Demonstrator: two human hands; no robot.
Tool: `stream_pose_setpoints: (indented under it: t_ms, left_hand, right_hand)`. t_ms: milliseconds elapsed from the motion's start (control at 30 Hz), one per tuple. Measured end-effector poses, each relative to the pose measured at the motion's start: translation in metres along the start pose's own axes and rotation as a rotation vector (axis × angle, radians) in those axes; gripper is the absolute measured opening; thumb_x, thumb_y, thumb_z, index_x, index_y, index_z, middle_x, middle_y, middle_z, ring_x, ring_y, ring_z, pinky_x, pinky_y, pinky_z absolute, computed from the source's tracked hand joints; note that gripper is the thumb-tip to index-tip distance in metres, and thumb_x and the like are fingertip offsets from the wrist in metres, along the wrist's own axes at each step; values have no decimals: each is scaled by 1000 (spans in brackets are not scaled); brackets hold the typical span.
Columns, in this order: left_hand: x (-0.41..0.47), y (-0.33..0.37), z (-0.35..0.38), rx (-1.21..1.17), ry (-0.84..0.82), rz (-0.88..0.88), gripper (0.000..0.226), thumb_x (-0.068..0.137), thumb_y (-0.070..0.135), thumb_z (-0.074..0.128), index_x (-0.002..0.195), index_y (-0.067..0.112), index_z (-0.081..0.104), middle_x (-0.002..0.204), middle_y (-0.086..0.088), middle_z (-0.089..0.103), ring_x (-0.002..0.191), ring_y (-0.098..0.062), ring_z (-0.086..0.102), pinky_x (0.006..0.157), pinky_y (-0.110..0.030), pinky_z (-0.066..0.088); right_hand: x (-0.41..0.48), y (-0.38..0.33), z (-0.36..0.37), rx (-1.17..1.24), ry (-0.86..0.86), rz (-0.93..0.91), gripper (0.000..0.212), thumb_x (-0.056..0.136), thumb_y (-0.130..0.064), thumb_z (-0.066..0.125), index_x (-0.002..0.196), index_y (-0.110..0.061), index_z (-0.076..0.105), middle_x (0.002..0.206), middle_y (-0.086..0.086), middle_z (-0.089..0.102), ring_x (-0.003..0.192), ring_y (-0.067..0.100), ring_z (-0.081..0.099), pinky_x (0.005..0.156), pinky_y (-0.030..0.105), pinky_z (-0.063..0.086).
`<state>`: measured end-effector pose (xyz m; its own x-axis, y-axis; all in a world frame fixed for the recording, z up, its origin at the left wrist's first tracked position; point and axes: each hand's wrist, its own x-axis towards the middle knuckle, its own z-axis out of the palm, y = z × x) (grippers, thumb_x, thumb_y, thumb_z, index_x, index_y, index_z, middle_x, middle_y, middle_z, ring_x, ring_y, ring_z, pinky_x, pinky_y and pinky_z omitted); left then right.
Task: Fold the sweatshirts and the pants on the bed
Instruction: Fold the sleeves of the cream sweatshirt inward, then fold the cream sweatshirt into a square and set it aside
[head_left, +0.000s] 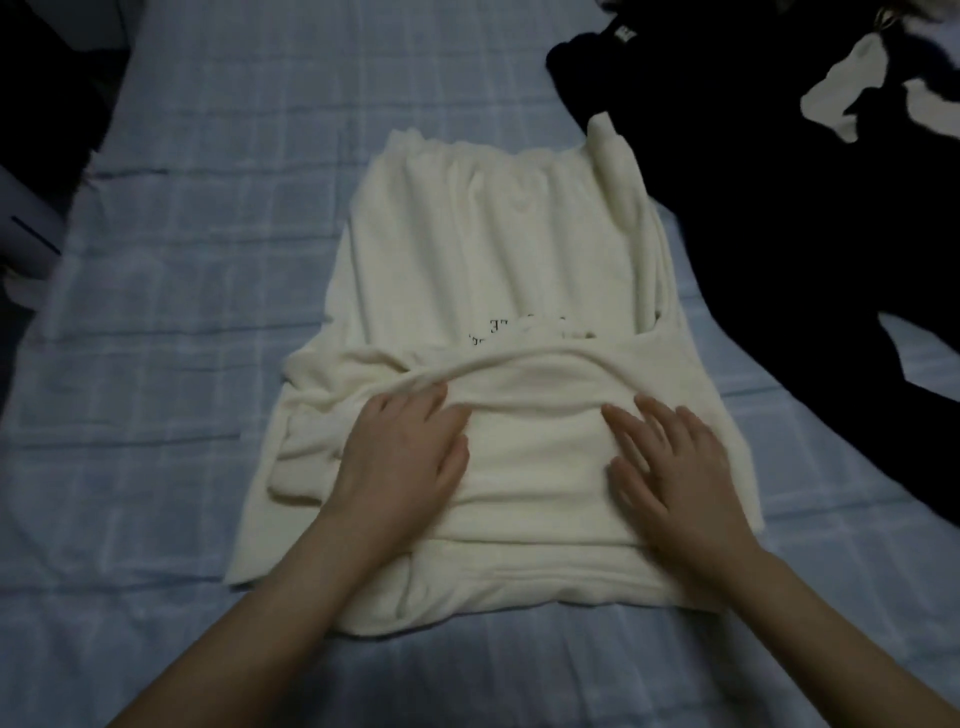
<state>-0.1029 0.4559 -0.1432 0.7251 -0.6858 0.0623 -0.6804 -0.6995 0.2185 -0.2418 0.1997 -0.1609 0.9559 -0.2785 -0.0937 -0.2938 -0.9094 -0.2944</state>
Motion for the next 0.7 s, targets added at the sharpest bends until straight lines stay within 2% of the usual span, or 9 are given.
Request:
stream_pose_setpoints:
  t_ms: [67, 100, 200, 300, 367, 533, 633, 700]
  left_hand:
    - [29, -8, -10, -74, 177, 19, 29, 90, 28, 44, 102, 15, 67, 105, -6, 64, 89, -31, 59, 75, -39, 43]
    - [45, -15, -13, -107, 233, 13, 27, 90, 25, 47, 103, 13, 67, 104, -6, 63, 89, -30, 57, 75, -40, 44]
    - [94, -43, -13, -218, 285, -84, 33, 90, 22, 53, 120, 13, 65, 117, -9, 57, 106, -28, 54, 91, -39, 43]
    - [142, -78, -6, -357, 256, -269, 42, 93, 19, 61, 134, 20, 57, 130, -12, 47, 122, -29, 48, 105, -36, 38]
    - [169, -102, -5, -415, 239, -352, 49, 92, 22, 64, 139, 26, 52, 138, -15, 40, 129, -30, 42, 112, -36, 33]
    - [234, -145, -4, -435, 99, -524, 58, 91, 43, 62, 143, 47, 37, 155, -22, 18, 145, -36, 17, 118, -43, 18]
    - [261, -157, 2, -504, 18, -633, 50, 91, 56, 54, 138, 54, 37, 154, -20, 24, 143, -39, 23, 119, -46, 19]
    - [269, -164, 5, -544, 19, -630, 46, 89, 58, 54, 134, 53, 43, 148, -16, 37, 138, -36, 33, 118, -43, 23]
  right_hand:
    - [25, -1, -13, 89, 139, -50, 54, 93, -47, 41, 143, -30, 48, 145, 9, 44, 128, 33, 43, 105, 46, 35]
    - [42, -1, -20, 101, 193, -87, 52, 93, -44, 43, 143, -29, 49, 144, 11, 44, 127, 32, 43, 103, 45, 36]
    - [105, 3, -36, 84, 261, -127, 51, 95, -35, 49, 145, -29, 48, 148, 20, 37, 134, 37, 35, 106, 49, 33]
    - [173, 15, -44, 24, 191, -97, 54, 97, -29, 56, 149, -33, 41, 154, 24, 27, 139, 40, 27, 112, 47, 24]
    - [211, 24, -50, 65, 123, -58, 56, 98, -29, 56, 150, -37, 37, 157, 24, 20, 142, 39, 21, 115, 45, 19]
    - [301, 36, -63, -61, 10, -92, 57, 96, -38, 54, 148, -49, 32, 160, 25, 11, 144, 43, 17, 114, 52, 23]
    - [344, 40, -61, 59, -14, 6, 54, 96, -39, 56, 147, -46, 38, 161, 24, 11, 143, 45, 22, 116, 48, 25]
    - [364, 43, -56, 200, -18, 3, 52, 97, -30, 60, 146, -34, 44, 159, 19, 22, 142, 37, 31, 114, 36, 26]
